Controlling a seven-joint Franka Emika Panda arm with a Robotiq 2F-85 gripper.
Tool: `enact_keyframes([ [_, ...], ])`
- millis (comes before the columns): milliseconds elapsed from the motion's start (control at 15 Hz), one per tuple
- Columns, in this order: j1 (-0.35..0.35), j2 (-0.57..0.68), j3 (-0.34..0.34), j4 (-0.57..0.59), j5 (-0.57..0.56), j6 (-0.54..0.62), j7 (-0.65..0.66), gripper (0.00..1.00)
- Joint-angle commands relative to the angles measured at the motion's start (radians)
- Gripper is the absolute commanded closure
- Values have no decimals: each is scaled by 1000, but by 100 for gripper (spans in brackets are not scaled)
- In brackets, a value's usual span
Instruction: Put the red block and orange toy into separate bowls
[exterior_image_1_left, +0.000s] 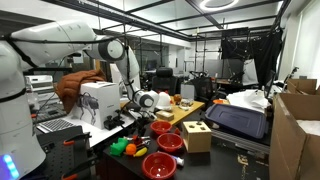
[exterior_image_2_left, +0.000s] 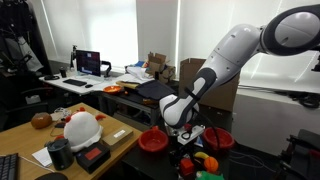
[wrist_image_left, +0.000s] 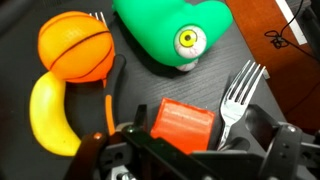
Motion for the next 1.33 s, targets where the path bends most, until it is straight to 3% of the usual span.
enact_keyframes([
  [0,14,-12,-11,-22,-8,14,36,26],
  [400,12,-21,-19,-29,-6,23,44,71],
  [867,4,-76,-43,-67,-11,18,71,71],
  [1267,-37,-163,-34,-111,-16,-46,2,71],
])
